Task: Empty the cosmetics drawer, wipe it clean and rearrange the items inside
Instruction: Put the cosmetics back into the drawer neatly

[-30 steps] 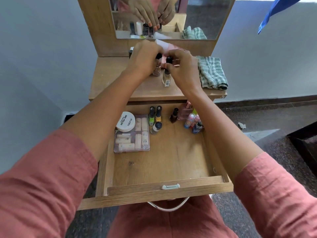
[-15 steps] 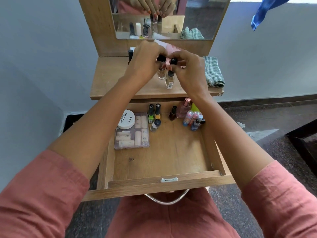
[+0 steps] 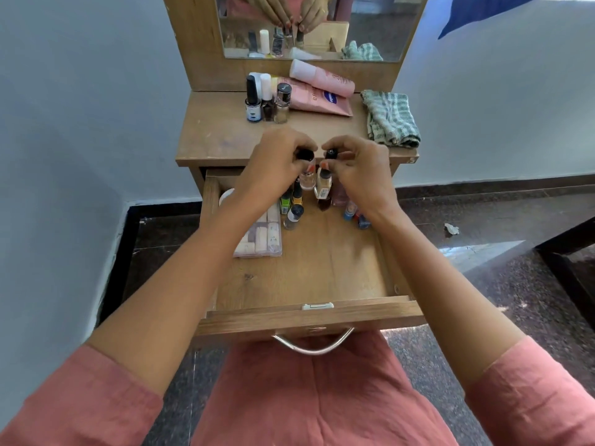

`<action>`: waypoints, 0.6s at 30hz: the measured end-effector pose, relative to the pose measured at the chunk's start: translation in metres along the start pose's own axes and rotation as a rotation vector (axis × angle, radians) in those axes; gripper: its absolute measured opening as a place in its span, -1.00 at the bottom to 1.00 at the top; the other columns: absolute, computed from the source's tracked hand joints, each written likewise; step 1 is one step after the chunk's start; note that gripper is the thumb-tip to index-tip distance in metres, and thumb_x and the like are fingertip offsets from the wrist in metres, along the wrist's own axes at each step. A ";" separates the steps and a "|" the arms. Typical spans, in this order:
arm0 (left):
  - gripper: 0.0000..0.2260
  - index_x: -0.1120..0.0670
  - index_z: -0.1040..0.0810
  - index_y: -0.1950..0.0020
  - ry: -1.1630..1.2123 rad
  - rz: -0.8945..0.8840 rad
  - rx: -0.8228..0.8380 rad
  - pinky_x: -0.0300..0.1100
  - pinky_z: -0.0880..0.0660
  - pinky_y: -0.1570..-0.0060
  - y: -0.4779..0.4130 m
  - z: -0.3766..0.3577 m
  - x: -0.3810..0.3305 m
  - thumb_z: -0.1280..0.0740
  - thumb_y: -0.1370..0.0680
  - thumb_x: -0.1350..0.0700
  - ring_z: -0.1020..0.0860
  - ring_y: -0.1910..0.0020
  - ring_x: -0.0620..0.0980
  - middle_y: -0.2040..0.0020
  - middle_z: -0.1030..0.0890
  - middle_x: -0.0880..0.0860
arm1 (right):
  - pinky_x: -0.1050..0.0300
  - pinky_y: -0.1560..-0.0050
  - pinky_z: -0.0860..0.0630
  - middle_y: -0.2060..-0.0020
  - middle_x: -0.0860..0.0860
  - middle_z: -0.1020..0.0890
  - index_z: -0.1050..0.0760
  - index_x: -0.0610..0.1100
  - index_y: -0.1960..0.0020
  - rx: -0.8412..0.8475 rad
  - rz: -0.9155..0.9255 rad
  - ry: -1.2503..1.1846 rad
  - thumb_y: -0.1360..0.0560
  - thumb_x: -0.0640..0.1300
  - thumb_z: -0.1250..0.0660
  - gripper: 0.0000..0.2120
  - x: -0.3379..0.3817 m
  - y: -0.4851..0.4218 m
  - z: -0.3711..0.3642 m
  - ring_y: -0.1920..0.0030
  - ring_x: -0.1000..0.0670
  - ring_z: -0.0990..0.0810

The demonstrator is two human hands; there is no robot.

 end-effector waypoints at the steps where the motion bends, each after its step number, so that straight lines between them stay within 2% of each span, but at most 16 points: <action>1: -0.72 0.19 -0.57 -0.16 0.012 0.008 -0.007 -0.11 -0.45 -0.20 0.004 -0.002 0.002 -0.37 -0.45 0.29 -0.55 -0.12 0.05 -0.14 -0.59 0.15 | 0.30 0.06 -0.53 0.09 -0.10 -0.66 -0.59 -0.24 -0.03 0.013 -0.006 0.004 -0.40 -0.36 -0.37 -0.79 -0.003 0.003 -0.005 0.10 0.03 -0.61; 5: -0.72 0.20 -0.58 -0.14 0.053 0.041 -0.042 -0.10 -0.46 -0.18 0.012 -0.011 0.012 -0.37 -0.44 0.32 -0.56 -0.09 0.07 -0.11 -0.60 0.17 | 0.31 0.10 -0.44 0.08 -0.16 -0.67 -0.59 -0.27 0.00 0.037 -0.022 0.087 -0.38 -0.38 -0.36 -0.80 -0.019 0.008 -0.022 0.09 -0.01 -0.60; 8: -0.73 0.18 -0.58 -0.14 0.086 0.095 -0.070 -0.16 -0.47 -0.14 0.015 -0.017 0.021 -0.38 -0.45 0.29 -0.55 -0.06 0.03 -0.11 -0.59 0.13 | 0.09 0.04 -0.50 0.07 -0.17 -0.65 -0.59 -0.27 0.02 0.073 -0.032 0.153 -0.37 -0.39 -0.35 -0.80 -0.028 0.008 -0.035 0.06 -0.11 -0.60; 13: -0.73 0.18 -0.58 -0.13 0.132 0.123 -0.104 -0.21 -0.48 -0.06 0.015 -0.024 0.028 -0.39 -0.44 0.29 -0.54 0.01 0.00 -0.08 -0.60 0.12 | -0.10 0.01 -0.48 -0.01 -0.21 -0.56 -0.53 -0.31 -0.03 0.126 -0.047 0.292 -0.41 -0.38 -0.31 -0.81 -0.038 0.006 -0.051 0.00 -0.19 -0.53; 18: -0.72 0.19 -0.58 -0.14 0.151 0.123 -0.115 -0.25 -0.48 -0.08 0.014 -0.025 0.030 -0.39 -0.44 0.30 -0.54 0.03 -0.04 -0.08 -0.59 0.12 | -0.14 0.02 -0.48 -0.02 -0.22 -0.54 -0.51 -0.33 -0.03 0.162 -0.032 0.335 -0.43 -0.39 -0.27 -0.81 -0.042 0.005 -0.063 0.00 -0.22 -0.53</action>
Point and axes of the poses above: each hand's wrist, its own y-axis away from the middle knuckle, its own z-axis out of the back of the hand, x = y × z, the point moved 7 cm from there along -y, towards the middle knuckle
